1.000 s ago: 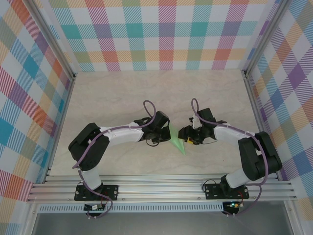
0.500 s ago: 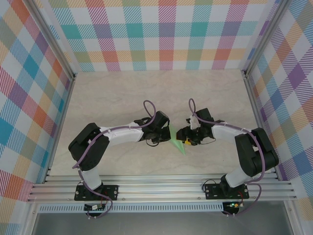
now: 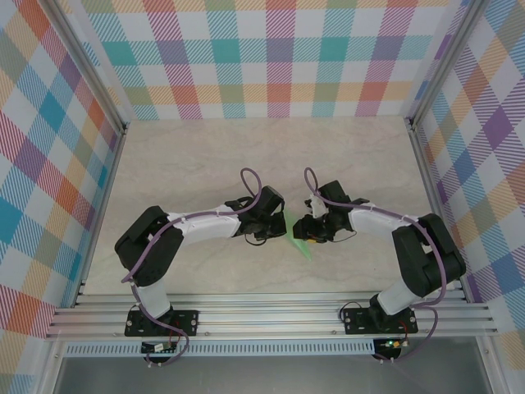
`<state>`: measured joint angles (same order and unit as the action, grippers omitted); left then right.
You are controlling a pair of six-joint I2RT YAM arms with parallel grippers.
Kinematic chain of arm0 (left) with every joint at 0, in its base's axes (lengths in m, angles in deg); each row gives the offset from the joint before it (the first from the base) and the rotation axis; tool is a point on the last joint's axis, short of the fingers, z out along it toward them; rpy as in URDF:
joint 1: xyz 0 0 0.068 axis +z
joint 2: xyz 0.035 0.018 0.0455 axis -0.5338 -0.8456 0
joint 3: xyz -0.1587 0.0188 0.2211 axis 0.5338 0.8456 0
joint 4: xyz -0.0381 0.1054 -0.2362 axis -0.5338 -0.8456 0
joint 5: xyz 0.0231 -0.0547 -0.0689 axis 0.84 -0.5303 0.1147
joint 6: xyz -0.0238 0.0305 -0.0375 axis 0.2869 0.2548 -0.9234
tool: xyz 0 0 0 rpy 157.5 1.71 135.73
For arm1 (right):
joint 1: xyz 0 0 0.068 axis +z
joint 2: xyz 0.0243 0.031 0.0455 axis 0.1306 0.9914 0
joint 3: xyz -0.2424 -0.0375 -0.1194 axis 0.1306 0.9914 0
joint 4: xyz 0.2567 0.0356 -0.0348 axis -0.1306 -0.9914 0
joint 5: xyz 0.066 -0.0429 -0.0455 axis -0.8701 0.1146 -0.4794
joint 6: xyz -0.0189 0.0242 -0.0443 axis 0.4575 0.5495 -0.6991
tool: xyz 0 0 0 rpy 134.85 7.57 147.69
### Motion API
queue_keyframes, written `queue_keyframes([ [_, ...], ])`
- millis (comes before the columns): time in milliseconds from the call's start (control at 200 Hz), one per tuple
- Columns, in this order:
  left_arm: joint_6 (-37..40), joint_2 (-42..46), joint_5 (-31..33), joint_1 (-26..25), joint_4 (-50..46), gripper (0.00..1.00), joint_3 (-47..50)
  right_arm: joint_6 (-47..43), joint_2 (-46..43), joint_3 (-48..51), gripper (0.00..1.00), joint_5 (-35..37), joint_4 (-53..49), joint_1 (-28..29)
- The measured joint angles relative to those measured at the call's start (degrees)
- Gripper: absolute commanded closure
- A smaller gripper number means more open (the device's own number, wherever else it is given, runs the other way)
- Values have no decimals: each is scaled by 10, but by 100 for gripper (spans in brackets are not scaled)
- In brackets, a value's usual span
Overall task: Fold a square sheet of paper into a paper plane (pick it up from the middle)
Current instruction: Move a paper plane to the center of the table.
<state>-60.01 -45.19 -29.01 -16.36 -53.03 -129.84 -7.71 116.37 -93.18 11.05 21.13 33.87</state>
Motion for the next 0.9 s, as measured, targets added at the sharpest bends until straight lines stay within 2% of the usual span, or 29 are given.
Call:
queue_keyframes([
  [420, 0, 0, 0, 0, 0, 91, 0, -22, 46, -49, 74, 90, -50, 52],
  [690, 0, 0, 0, 0, 2, 88, 8, -23, 53, -57, 82, 132, -69, 64],
  [805, 0, 1, 0, 0, 2, 85, 14, -23, 53, -61, 89, 142, -78, 66],
  [900, -1, 5, 1, 0, 4, 76, 21, -24, 53, -68, 92, 153, -88, 70],
])
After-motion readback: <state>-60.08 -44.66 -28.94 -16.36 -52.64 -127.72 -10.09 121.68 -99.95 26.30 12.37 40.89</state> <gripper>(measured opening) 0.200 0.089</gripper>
